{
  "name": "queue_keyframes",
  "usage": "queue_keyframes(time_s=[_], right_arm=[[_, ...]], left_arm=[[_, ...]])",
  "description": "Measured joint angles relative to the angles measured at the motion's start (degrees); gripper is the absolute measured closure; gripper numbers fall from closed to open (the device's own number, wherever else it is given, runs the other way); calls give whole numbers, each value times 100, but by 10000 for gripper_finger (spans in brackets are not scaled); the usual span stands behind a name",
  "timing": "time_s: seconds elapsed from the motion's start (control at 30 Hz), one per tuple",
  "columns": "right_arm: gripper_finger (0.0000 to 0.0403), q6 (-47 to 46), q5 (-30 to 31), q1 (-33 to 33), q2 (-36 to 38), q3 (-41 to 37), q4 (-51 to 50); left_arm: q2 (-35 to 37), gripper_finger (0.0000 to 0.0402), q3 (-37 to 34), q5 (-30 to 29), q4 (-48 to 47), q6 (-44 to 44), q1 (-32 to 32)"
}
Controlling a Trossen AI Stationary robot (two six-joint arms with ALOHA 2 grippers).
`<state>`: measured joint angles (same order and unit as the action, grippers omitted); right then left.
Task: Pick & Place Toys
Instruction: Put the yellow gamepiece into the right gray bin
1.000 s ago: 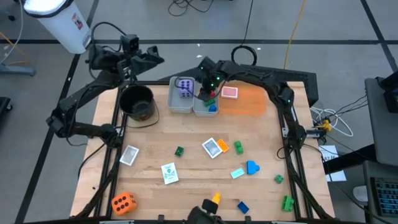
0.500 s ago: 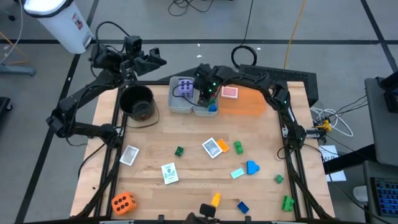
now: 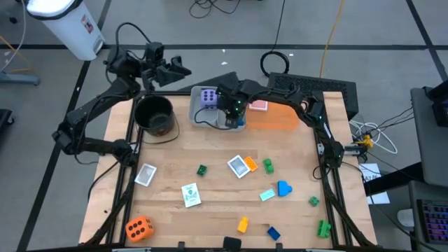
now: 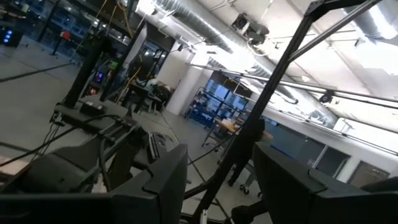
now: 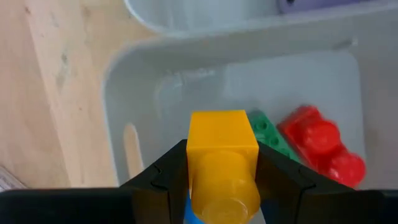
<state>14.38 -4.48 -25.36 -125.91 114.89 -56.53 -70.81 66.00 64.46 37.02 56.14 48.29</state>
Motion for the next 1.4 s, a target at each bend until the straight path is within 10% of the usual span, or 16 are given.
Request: queue_keyframes(time_s=[1.4], right_arm=[[255,176,-161,37,-358,-4,-57]], left_arm=[[0,215,0,7,-324,-315,-2]])
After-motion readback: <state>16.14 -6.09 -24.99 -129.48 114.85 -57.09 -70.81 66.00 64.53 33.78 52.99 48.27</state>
